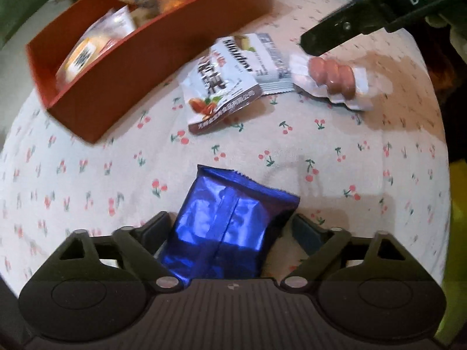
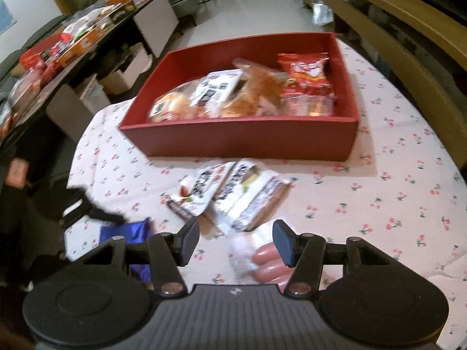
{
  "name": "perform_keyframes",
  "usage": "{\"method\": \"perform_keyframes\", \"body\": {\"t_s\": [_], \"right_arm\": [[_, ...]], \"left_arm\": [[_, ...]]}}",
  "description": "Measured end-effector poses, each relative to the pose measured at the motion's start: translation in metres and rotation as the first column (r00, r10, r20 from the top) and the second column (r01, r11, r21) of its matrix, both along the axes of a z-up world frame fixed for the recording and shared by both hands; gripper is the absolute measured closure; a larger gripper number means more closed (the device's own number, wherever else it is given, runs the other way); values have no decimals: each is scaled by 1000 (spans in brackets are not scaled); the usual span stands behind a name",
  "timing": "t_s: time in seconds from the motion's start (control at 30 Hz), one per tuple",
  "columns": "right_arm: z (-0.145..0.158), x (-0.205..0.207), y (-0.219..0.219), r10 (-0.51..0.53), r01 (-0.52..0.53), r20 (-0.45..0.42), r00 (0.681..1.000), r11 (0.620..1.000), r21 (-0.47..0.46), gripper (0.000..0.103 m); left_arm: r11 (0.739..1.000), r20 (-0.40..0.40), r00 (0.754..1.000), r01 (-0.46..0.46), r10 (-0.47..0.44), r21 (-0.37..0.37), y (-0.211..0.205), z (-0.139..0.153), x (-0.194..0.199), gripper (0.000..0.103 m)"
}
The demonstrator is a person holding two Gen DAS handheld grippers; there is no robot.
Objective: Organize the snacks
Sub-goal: 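Grasp the blue foil packet with left tool while right tool grasps sausage pack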
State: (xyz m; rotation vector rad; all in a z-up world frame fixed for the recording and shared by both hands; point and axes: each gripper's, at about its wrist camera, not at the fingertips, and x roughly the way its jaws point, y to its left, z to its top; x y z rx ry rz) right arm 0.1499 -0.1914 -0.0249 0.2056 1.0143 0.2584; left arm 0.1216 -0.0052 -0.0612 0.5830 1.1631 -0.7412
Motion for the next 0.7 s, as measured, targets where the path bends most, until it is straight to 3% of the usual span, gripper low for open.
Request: {"method": "perform_keyframes", "body": {"t_s": [0.1,0.2,0.3,0.5,0.7], "right_arm": [[-3,2,-11,-32,31,-11,999,999,-15,37],[-11,3,-14,-18,16,-36,999,999,-42,37],[-22,5,-10,18,-24,-48,999,992,-127,37],[-37,11,-5,93,-103,-76,993,985,-138,34],[-44,13,12,160,-172,-73,984,967,-187,26]], "left_arm": [[998,-5,998,-68,68,4,-5,6,-14,29],[989,-14,989,-145,144,-24,-10,8,-24,34],[979,-18,980,-201,200,-43,-15,9,-29,36],[949,-32,952,-305,303,-82,-20,9,-30,38],[938,-13,940,-340,340,-73,-26,10,-26,34]]}}
